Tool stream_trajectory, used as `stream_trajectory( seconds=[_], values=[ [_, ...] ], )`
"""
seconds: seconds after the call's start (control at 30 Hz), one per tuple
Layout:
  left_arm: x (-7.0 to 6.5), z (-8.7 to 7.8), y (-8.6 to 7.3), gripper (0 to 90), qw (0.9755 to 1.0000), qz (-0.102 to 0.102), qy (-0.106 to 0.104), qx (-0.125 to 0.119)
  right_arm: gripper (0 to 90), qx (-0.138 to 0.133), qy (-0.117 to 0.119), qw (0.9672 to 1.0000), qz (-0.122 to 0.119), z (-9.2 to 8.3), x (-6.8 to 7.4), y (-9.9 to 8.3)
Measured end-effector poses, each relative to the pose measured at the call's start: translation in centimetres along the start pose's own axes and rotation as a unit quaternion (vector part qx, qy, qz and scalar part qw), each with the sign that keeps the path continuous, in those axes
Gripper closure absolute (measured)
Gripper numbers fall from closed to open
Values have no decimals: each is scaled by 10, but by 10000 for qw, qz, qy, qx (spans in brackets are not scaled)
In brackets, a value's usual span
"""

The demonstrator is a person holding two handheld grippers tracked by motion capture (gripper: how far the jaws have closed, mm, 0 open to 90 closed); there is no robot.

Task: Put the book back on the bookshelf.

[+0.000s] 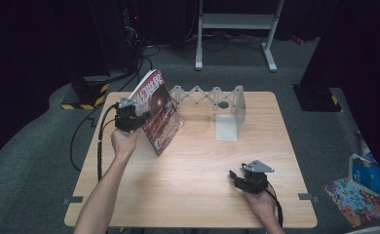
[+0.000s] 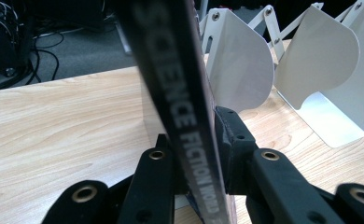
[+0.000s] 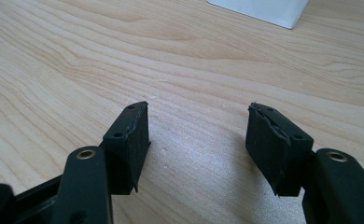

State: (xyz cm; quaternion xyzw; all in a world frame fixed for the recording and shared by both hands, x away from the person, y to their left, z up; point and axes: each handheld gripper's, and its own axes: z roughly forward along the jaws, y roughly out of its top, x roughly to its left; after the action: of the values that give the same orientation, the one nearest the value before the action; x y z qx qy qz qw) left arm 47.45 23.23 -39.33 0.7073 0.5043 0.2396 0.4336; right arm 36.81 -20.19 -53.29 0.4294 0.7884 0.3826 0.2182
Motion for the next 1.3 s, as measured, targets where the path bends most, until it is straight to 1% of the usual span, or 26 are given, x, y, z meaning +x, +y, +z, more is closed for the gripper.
stream_trajectory(
  seconds=[0.17,0.3,0.4,0.47,0.53,0.63,0.67,0.8,0.93,0.97,1.0,1.07,1.1,1.23,1.3],
  values=[
    [4,-5,4,767,9999,-143,-40,45,394,-1,1,10000,-3,0,0,0],
    [5,-6,6,771,9997,-193,-89,133,394,0,-3,10000,-4,0,0,0],
    [7,-7,7,771,9994,-264,-133,157,394,0,-1,10000,-2,0,0,0],
    [8,-9,7,771,9991,-352,-175,157,394,-1,0,10000,-3,0,0,0],
    [9,-11,8,770,9990,-388,-187,139,394,-1,-2,10000,-2,0,0,0],
    [11,-15,11,771,9990,-376,-166,193,394,0,-3,10000,-2,0,0,0],
    [12,-16,12,771,9991,-344,-160,203,394,0,-4,10000,-2,0,0,0],
    [12,-19,16,778,9989,-327,-185,296,394,0,-3,10000,-4,0,0,0],
    [11,-19,18,789,9984,-395,-207,356,394,-1,-4,10000,-4,0,0,0],
    [10,-20,18,797,9985,-390,-180,344,394,0,-4,10000,-2,0,0,0],
    [9,-20,18,807,9984,-434,-180,311,394,0,-4,10000,-5,0,0,0],
    [9,-20,19,826,9981,-507,-233,261,394,0,-4,10000,-2,0,0,0],
    [8,-21,20,834,9981,-511,-244,224,394,-1,-5,10000,-5,0,0,0],
    [1,-21,24,839,9994,-259,-166,176,394,0,-6,10000,3,0,0,0],
    [-1,-21,26,840,9996,-208,-124,134,394,-3,-5,10000,-6,0,0,0]
  ],
)
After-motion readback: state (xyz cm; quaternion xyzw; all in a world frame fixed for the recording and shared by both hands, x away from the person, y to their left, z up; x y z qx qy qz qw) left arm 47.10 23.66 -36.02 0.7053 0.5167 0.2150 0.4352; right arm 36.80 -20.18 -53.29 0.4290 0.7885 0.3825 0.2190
